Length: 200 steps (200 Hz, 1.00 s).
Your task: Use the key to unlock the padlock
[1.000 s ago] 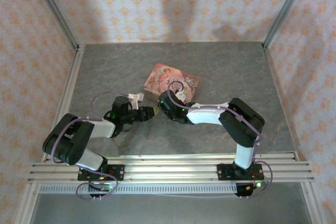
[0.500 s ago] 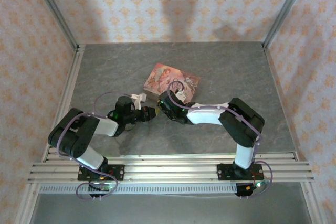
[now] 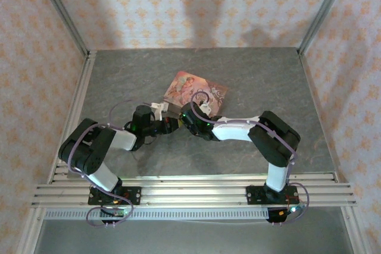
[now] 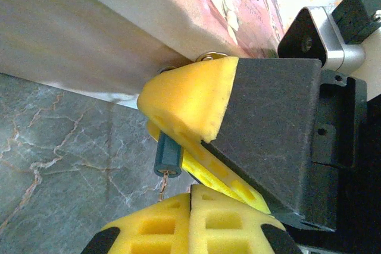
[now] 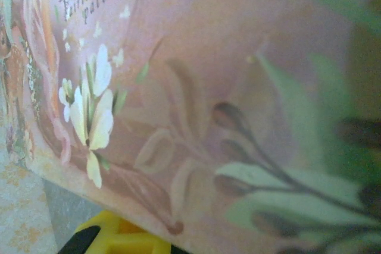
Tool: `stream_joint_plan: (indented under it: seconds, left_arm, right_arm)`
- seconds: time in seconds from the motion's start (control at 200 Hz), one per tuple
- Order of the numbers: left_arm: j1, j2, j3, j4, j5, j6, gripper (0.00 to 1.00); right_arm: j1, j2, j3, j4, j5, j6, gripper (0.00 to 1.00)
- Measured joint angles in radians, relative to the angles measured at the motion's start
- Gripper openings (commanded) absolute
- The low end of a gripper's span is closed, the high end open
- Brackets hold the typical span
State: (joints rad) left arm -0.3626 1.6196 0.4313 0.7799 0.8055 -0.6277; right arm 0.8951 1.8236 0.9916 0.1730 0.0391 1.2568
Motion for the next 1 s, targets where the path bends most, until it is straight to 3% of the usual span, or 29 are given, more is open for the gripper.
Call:
stream_joint_plan:
  seconds: [0.12, 0.345, 0.55, 0.776, 1.001]
  left_arm:
    - [-0.003, 0.003, 0.007, -0.006, -0.002, 0.009, 0.00]
    - [-0.002, -0.133, -0.011, -0.108, -0.042, 0.089, 0.24]
    - [0.025, -0.234, -0.060, -0.166, -0.072, 0.125, 0.37]
    - [0.030, -0.142, -0.070, -0.138, -0.054, 0.114, 0.38]
    - [0.030, -0.047, -0.066, -0.066, -0.015, 0.091, 0.24]
  right_arm:
    - [-0.001, 0.000, -0.006, 0.011, 0.007, 0.000, 0.00]
    - [-0.001, -0.005, -0.013, 0.019, 0.007, 0.003, 0.00]
    - [-0.001, -0.006, -0.013, 0.019, 0.007, 0.003, 0.00]
    - [-0.001, -0.006, -0.013, 0.019, 0.007, 0.003, 0.00]
    - [-0.001, -0.006, -0.014, 0.019, 0.006, 0.004, 0.00]
